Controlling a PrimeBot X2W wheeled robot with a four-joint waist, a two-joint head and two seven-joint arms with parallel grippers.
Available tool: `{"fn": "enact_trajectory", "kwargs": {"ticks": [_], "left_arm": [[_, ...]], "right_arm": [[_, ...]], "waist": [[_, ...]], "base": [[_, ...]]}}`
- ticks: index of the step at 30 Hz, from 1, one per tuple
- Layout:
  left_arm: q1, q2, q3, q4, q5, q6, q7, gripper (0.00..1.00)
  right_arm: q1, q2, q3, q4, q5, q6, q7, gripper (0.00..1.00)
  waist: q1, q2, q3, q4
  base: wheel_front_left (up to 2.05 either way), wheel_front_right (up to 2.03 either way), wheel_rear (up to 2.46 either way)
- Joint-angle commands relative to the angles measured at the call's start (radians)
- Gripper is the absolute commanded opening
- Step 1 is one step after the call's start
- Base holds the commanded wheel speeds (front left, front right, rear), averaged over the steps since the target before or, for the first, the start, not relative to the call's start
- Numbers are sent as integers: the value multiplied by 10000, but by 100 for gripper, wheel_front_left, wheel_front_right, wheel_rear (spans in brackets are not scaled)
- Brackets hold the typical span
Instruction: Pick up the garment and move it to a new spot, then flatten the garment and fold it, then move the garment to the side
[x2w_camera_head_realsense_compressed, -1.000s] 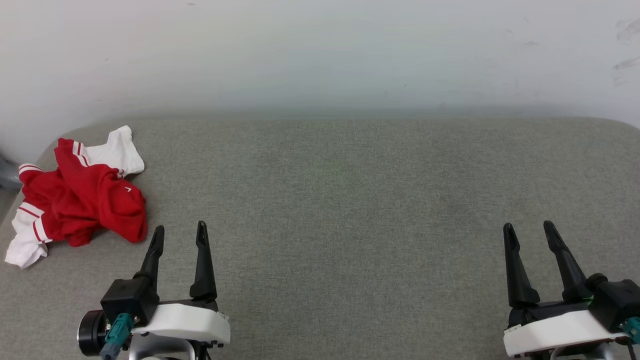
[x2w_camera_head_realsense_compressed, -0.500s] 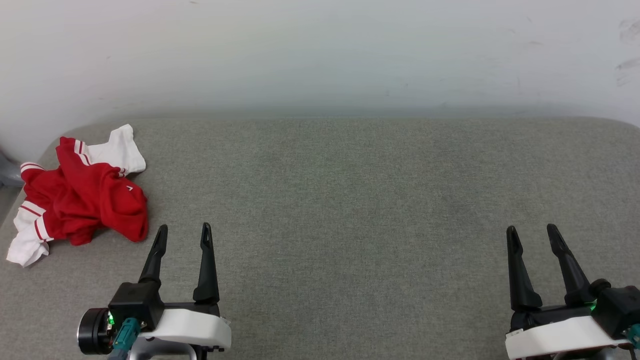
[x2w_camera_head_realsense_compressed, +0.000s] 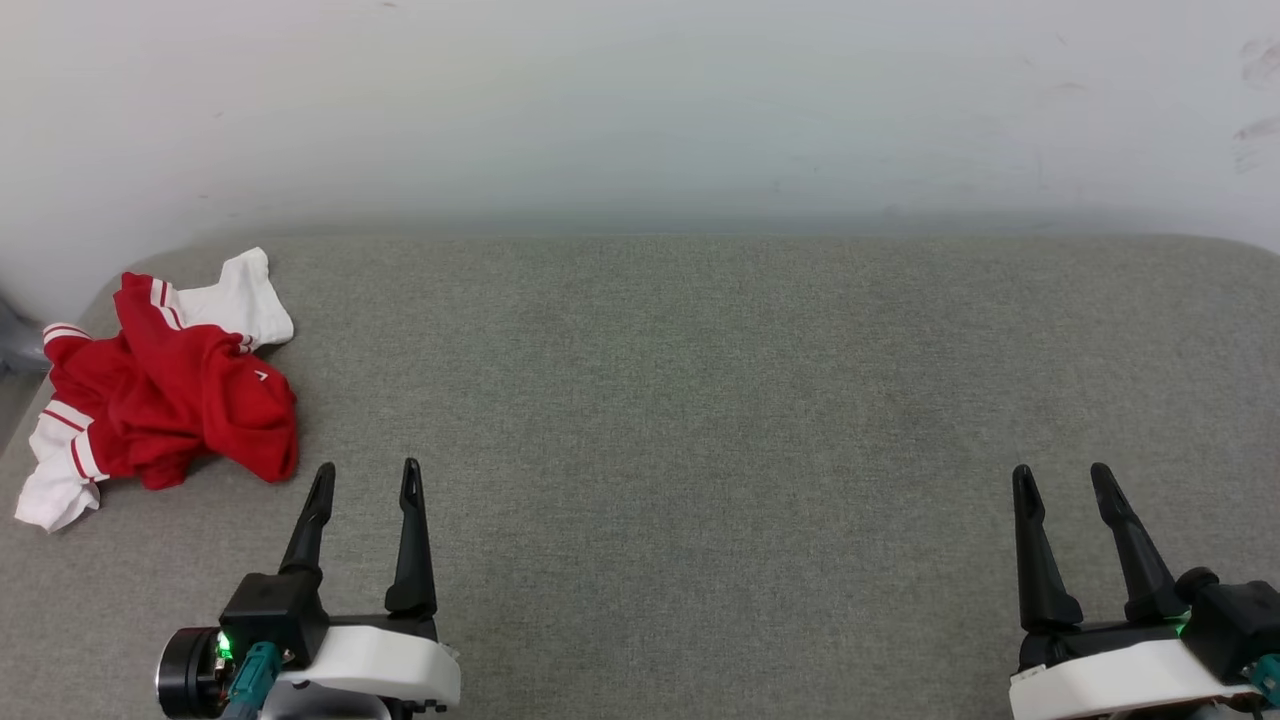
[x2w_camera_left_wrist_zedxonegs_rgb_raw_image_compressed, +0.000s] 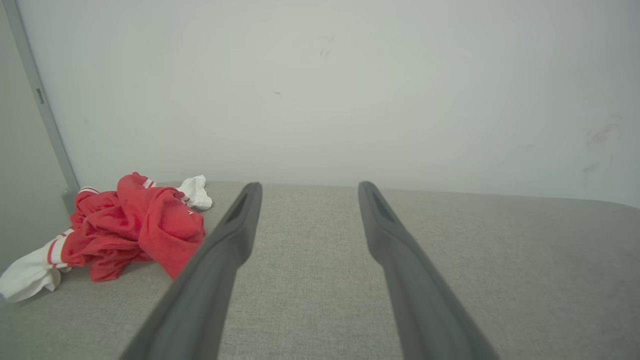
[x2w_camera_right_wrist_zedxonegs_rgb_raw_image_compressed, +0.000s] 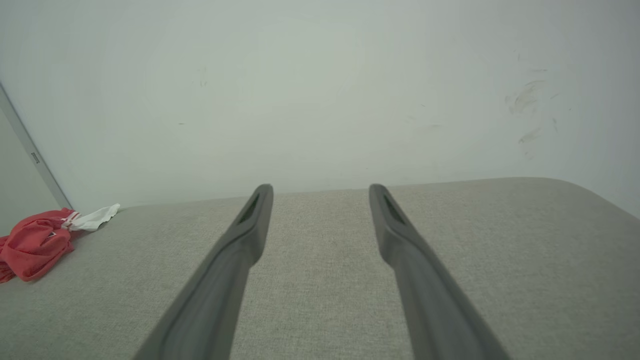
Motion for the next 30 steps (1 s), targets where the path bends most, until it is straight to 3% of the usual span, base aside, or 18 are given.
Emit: {"fn": "enact_trajectory", "kwargs": {"ticks": [1,30], "left_arm": [[93,-14,-6,45,-76,23,-28,100],[82,-15,54,420,-323,125,-28,100]], "right_arm": [[61,-5,13,41,81,-7,-21,100],[38,-5,133,233,106,-7,-21,100]], "waist": [[0,0,0,-2],[0,0,40,69]], "base": [[0,0,0],[0,0,0]]}}
